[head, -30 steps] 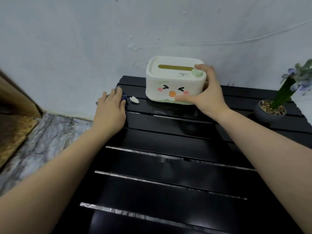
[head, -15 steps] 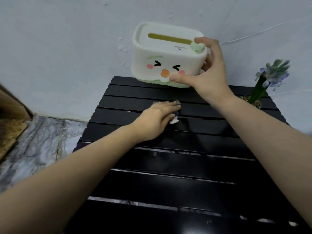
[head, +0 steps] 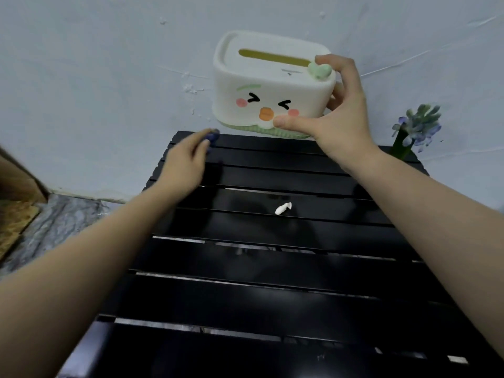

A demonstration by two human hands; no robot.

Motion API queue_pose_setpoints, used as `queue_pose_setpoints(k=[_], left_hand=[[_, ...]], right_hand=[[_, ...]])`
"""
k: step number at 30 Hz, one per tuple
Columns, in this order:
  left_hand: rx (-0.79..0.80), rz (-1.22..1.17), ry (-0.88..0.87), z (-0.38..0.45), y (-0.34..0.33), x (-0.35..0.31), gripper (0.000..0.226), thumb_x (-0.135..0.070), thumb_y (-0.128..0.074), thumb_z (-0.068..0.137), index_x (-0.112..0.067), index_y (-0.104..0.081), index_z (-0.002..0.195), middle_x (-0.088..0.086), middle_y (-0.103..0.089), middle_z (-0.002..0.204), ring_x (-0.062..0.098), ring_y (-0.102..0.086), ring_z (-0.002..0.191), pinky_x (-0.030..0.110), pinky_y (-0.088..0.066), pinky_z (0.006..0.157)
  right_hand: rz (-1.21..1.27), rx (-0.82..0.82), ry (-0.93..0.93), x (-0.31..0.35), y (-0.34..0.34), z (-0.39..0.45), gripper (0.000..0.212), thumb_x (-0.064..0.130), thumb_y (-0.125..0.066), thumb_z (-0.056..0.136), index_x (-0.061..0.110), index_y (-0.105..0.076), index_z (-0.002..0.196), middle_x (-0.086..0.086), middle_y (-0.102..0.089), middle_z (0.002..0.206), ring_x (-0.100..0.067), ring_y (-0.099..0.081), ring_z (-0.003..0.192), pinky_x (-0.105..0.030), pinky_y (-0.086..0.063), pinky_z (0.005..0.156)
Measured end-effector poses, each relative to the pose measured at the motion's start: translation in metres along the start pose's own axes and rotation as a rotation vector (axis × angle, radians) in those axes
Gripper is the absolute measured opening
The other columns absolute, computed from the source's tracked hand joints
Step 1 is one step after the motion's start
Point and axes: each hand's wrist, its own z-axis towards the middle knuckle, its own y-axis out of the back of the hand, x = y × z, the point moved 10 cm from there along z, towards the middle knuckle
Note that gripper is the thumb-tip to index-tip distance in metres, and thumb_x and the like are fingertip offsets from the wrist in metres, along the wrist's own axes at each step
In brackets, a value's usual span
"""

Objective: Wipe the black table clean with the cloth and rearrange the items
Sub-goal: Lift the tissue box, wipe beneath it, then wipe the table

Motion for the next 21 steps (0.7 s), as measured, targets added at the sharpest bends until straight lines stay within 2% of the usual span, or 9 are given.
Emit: queue_pose_setpoints(k=[2,5,7,11,16,19,21], left_hand=[[0.007,0.221,0.037,0.015,0.009,0.027,0.031,-0.017,-0.040,0.104,-0.014,-0.059,0.129,-0.005,-0.065,0.121,0.015,-0.062,0.108,0.024,-0.045,0.095],[0.066,0.681,0.061,0.029,-0.006,0.052,0.034,-0.024,-0.038,0.103,-0.005,-0.048,0.129,0.017,-0.056,0.127,0.038,-0.049,0.116,0.045,-0.039,0.100],[0.034,0.755,0.079,0.036,-0.017,0.052,0.037,-0.027,-0.036,0.103,-0.004,-0.046,0.130,0.018,-0.054,0.130,0.039,-0.046,0.118,0.048,-0.035,0.102],[0.067,0.641,-0.013,0.046,-0.060,0.025,0.030,-0.023,-0.040,0.102,-0.006,-0.053,0.123,0.015,-0.060,0.127,0.036,-0.050,0.116,0.045,-0.038,0.099],[0.284,0.402,-0.210,0.026,-0.147,-0.042,0.041,-0.021,-0.048,0.101,-0.015,-0.052,0.141,0.008,-0.060,0.136,0.030,-0.051,0.126,0.034,-0.035,0.107],[0.411,0.275,-0.315,-0.004,-0.183,-0.077,0.039,-0.019,-0.050,0.101,-0.017,-0.055,0.140,0.004,-0.061,0.138,0.026,-0.049,0.132,0.029,-0.030,0.114],[0.506,0.176,-0.370,-0.025,-0.194,-0.094,0.037,-0.015,-0.052,0.100,-0.016,-0.059,0.136,0.004,-0.066,0.131,0.023,-0.056,0.126,0.032,-0.038,0.111]], right_hand=[[-0.003,-0.008,-0.015,-0.007,0.001,-0.001,0.089,0.033,-0.101,0.052,0.028,-0.051,0.126,-0.003,-0.059,0.131,-0.021,-0.062,0.118,-0.036,-0.059,0.092],[-0.002,-0.025,-0.039,-0.018,0.004,-0.002,0.089,0.031,-0.101,0.052,0.029,-0.051,0.126,-0.002,-0.060,0.130,-0.020,-0.062,0.117,-0.036,-0.059,0.092],[-0.002,-0.037,-0.044,-0.023,0.010,-0.001,0.089,0.032,-0.101,0.052,0.030,-0.051,0.126,-0.002,-0.060,0.131,-0.020,-0.062,0.118,-0.036,-0.059,0.092],[-0.006,-0.048,-0.026,-0.026,0.021,-0.002,0.089,0.031,-0.101,0.053,0.028,-0.049,0.126,-0.005,-0.060,0.131,-0.020,-0.063,0.117,-0.035,-0.060,0.090],[0.004,-0.063,-0.018,-0.028,0.029,0.000,0.092,0.027,-0.100,0.055,0.018,-0.047,0.130,-0.009,-0.060,0.131,-0.022,-0.063,0.118,-0.039,-0.059,0.092],[0.009,-0.051,-0.041,-0.031,0.027,-0.003,0.092,0.025,-0.100,0.054,0.019,-0.048,0.129,-0.008,-0.062,0.129,-0.022,-0.064,0.117,-0.040,-0.059,0.091],[-0.007,-0.029,-0.051,-0.033,0.026,-0.007,0.091,0.027,-0.100,0.054,0.021,-0.049,0.128,-0.007,-0.062,0.129,-0.022,-0.064,0.117,-0.041,-0.059,0.092]])
